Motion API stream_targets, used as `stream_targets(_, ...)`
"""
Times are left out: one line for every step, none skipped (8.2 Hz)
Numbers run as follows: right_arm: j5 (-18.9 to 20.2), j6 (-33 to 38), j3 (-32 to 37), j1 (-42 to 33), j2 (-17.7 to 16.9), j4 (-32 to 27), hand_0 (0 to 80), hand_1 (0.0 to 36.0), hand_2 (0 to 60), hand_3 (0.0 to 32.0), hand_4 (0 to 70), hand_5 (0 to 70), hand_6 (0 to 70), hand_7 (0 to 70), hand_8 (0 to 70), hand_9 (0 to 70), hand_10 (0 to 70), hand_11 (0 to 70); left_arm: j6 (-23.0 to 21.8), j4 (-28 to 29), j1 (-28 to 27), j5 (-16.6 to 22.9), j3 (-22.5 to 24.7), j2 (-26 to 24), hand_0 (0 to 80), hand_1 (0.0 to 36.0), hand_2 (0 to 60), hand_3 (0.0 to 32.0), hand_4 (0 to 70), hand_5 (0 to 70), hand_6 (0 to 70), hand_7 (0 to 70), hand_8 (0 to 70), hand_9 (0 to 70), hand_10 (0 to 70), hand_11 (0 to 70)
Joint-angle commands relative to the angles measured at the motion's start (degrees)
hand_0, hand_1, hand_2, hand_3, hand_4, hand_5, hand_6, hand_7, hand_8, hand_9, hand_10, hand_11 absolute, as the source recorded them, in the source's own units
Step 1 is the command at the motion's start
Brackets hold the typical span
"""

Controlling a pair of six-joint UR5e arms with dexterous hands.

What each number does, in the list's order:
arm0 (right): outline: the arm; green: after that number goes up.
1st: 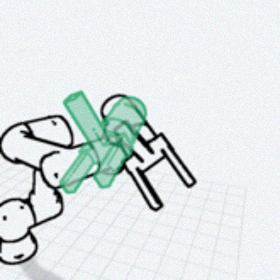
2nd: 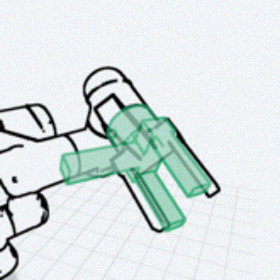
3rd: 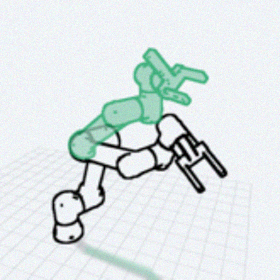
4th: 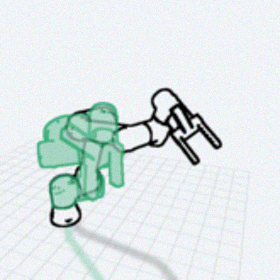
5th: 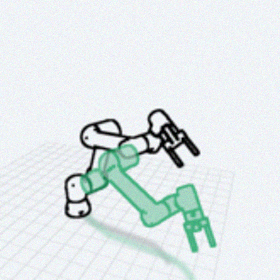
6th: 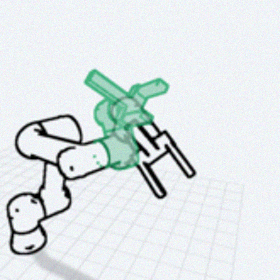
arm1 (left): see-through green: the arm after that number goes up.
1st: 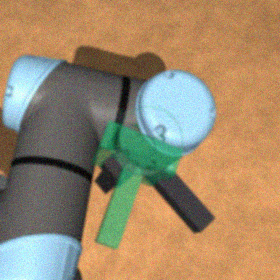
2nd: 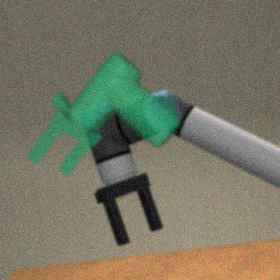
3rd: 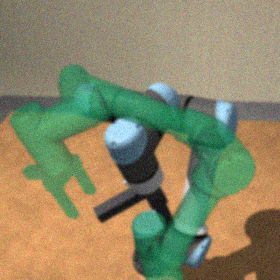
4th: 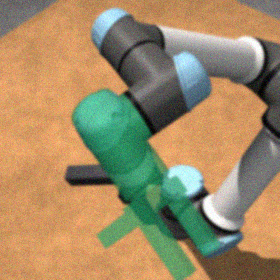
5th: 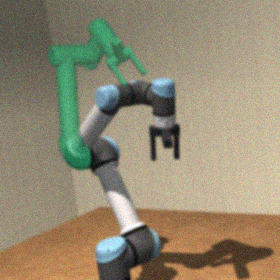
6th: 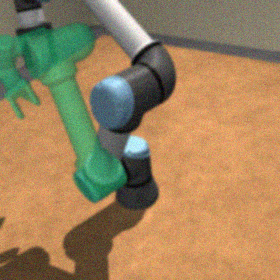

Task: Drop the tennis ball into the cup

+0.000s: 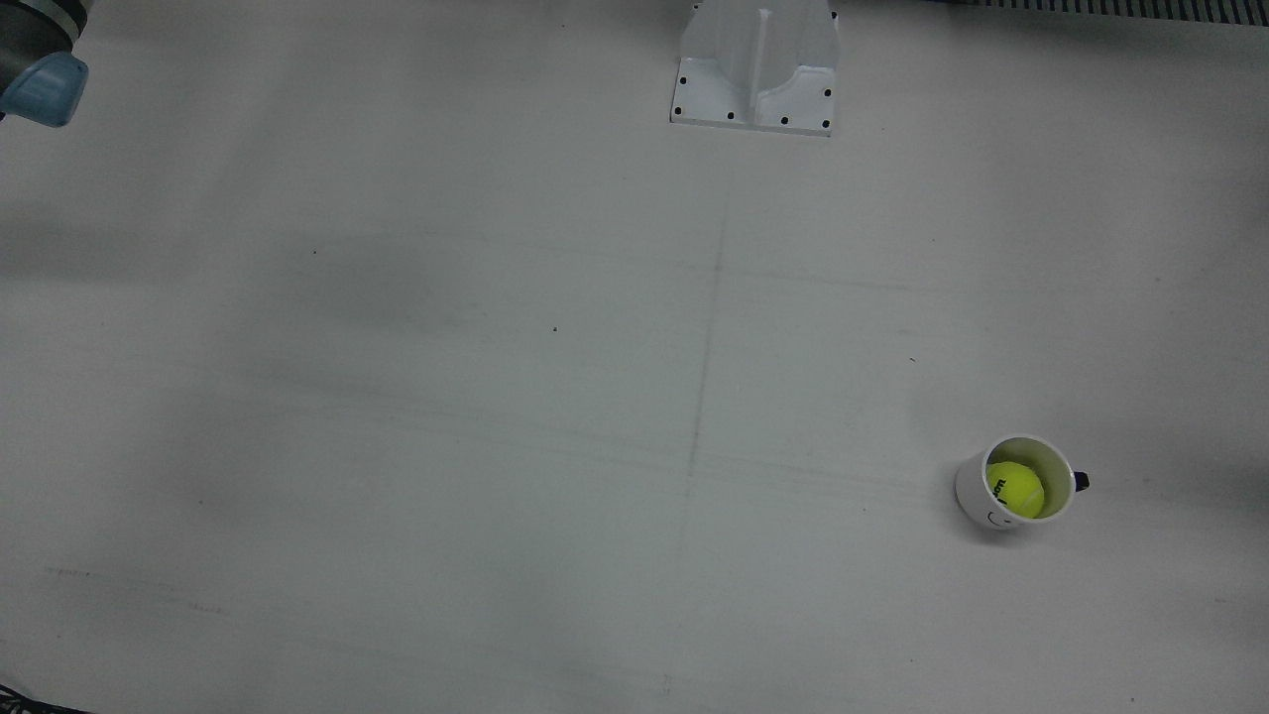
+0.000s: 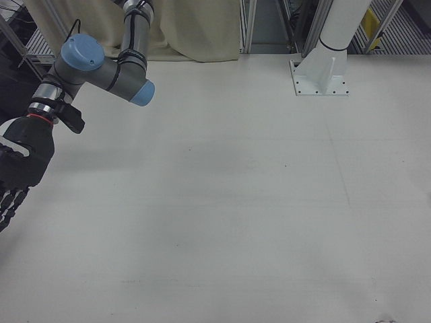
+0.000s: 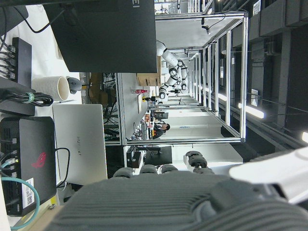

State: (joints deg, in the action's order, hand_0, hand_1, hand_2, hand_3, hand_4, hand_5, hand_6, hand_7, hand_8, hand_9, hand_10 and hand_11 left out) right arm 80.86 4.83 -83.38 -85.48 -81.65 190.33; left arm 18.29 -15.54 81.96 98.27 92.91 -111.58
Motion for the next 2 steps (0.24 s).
stream_targets(0.0,0.0,-0.03,-0.03,0.0,0.04,0.0,0.0,0.0,0.0,0.0,0.0,0.0,0.0,0.0,0.0,0.0,0.0,-0.27,0.07,0.66,-0.01,-0.45,0.05,69.8,36.0,14.4,0.0,0.0,7.1,1.2,14.5,0.0,1.5,0.0,1.0)
stream_targets(0.0,0.0,-0.03,-0.03,0.0,0.04,0.0,0.0,0.0,0.0,0.0,0.0,0.0,0.0,0.0,0.0,0.0,0.0,-0.35,-0.36,1.79,0.08,-0.36,0.31,69.6,36.0,13.3,0.0,0.0,6.2,0.0,15.4,0.0,1.6,0.0,1.0)
